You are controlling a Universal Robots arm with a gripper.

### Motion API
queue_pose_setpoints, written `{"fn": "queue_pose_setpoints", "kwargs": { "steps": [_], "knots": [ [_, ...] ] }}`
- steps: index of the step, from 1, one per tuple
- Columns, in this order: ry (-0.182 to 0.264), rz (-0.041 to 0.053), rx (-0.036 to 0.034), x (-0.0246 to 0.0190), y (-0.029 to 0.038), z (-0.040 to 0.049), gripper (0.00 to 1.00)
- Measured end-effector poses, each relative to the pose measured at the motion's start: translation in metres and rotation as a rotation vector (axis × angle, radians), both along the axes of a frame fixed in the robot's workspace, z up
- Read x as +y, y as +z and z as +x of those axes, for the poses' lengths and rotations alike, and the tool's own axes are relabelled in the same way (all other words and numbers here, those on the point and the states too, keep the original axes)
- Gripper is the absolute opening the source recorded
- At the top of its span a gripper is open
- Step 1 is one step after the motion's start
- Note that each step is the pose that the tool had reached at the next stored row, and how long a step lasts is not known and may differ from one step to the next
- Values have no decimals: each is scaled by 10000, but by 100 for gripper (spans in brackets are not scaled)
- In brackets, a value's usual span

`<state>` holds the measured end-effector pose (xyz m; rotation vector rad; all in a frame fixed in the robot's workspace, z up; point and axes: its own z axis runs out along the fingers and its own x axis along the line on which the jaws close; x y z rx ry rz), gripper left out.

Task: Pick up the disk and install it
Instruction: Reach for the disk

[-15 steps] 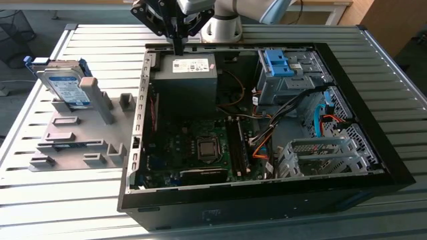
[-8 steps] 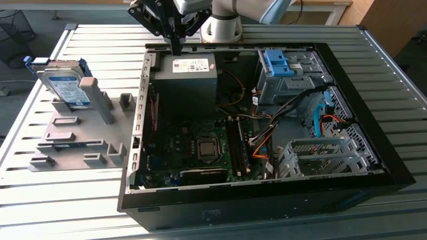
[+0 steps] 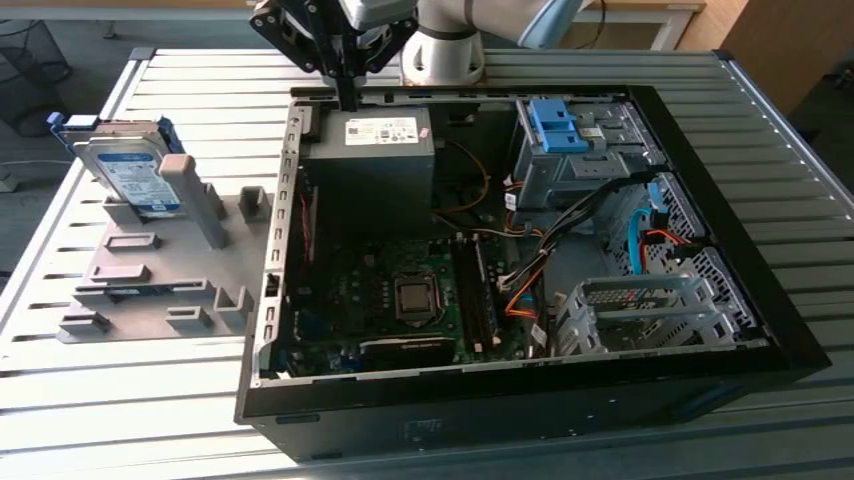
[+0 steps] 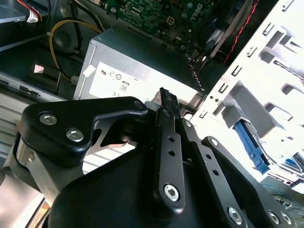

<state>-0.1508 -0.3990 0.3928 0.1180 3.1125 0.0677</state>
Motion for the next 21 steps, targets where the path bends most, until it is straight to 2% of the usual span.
{"fn": "queue_pose_setpoints", "kwargs": {
  "steps": [21],
  "knots": [
    [0, 0, 0, 0, -8, -95, 11]
  ]
}}
